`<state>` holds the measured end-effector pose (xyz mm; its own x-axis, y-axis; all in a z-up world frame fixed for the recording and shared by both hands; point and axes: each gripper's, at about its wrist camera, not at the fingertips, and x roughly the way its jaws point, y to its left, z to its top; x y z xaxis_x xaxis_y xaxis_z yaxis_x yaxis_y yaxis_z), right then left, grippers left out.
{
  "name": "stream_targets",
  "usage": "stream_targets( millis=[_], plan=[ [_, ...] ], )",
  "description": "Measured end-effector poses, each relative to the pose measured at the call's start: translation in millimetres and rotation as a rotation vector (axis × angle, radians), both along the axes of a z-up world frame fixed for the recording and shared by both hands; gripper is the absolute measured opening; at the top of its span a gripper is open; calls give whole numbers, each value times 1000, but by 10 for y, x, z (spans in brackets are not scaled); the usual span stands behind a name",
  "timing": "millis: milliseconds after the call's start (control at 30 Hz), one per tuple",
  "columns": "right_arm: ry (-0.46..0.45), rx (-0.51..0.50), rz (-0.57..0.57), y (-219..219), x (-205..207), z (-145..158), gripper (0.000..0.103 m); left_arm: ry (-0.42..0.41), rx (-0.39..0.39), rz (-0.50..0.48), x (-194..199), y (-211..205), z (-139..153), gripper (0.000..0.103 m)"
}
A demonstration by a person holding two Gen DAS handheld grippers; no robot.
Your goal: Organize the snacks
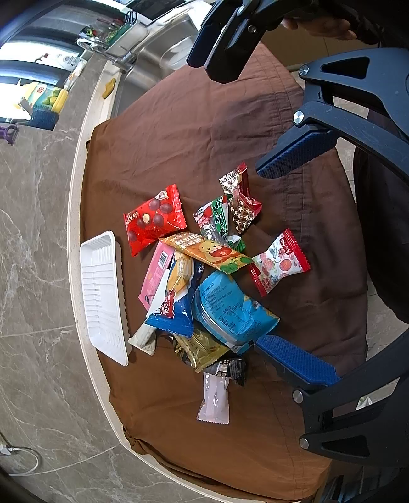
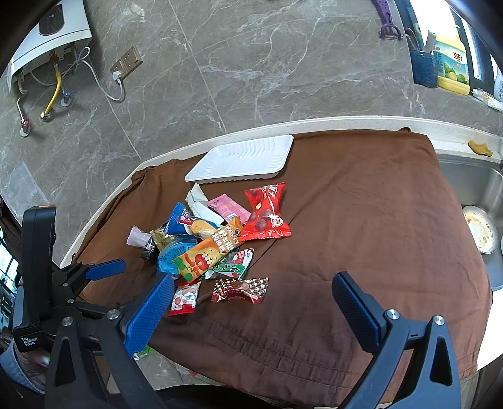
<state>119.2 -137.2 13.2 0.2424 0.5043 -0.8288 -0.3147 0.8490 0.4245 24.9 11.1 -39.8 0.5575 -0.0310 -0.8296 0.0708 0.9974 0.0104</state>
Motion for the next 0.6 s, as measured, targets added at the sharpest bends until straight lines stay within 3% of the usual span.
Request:
stream_targets(
  millis=[600],
  plan=[
    [3,-2,43,270,82,-96,103,24,-14,60,169,298,-62,101]
  ],
)
